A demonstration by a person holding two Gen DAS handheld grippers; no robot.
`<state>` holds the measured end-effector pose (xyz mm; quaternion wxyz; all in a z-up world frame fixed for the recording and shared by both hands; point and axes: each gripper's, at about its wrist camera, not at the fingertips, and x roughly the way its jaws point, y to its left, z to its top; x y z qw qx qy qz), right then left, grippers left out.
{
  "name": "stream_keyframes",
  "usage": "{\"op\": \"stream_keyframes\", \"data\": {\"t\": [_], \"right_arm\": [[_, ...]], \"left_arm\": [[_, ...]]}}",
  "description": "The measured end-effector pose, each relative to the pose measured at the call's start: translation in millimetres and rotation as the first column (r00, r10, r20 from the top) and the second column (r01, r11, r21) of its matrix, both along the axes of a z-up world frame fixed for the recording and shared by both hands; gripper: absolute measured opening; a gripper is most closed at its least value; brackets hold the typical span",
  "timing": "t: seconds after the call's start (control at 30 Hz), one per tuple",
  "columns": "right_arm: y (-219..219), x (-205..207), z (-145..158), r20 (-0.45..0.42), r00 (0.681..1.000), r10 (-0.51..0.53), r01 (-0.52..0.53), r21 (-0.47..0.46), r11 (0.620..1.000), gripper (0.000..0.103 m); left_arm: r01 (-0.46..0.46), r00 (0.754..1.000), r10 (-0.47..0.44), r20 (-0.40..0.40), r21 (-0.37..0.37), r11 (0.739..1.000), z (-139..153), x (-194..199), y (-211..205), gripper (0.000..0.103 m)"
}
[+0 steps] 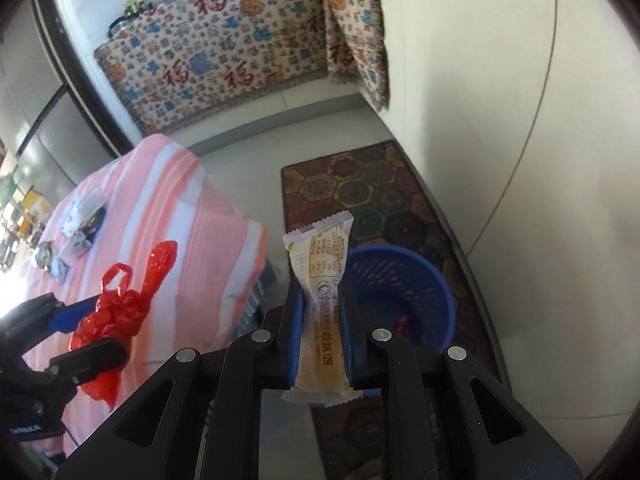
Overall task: Collect trash
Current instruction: 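Carry red bag and bread stick over the blue wastebasket and open both tools, then move both open tools back from the wastebasket to the table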
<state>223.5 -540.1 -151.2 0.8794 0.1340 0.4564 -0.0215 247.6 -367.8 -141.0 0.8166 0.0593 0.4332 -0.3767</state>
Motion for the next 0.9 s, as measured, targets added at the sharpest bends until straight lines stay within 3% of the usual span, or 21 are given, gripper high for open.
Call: {"op": "stream_keyframes", "data": {"t": [0.3, 0.7, 0.8, 0.83, 0.9], "right_arm": [[-50, 10, -43, -0.025, 0.997, -0.075, 0.075, 0.034, 0.997, 0.016], [-75, 12, -53, -0.014, 0.993, -0.12, 0.121, 0.082, 0.989, 0.017], [-79, 13, -57, -0.016, 0.99, -0.143, 0.144, 0.091, 0.985, 0.028], [-80, 12, -58, -0.016, 0.989, -0.148, 0.149, 0.095, 0.984, 0.043], [-82, 12, -57, -0.013, 0.987, -0.161, 0.161, 0.088, 0.983, 0.046]], "left_arm": [[0.032, 0.998, -0.031, -0.049, 0.021, 0.999, -47, 32, -68, 0.043], [0.05, 0.996, -0.046, -0.08, 0.051, 0.997, -89, 55, -101, 0.044], [0.045, 0.997, -0.041, -0.072, 0.062, 0.997, -99, 59, -108, 0.051], [0.043, 0.996, -0.037, -0.082, 0.066, 0.997, -103, 61, -110, 0.059], [0.032, 0.994, -0.025, -0.106, 0.065, 0.997, -109, 69, -113, 0.064]]}}
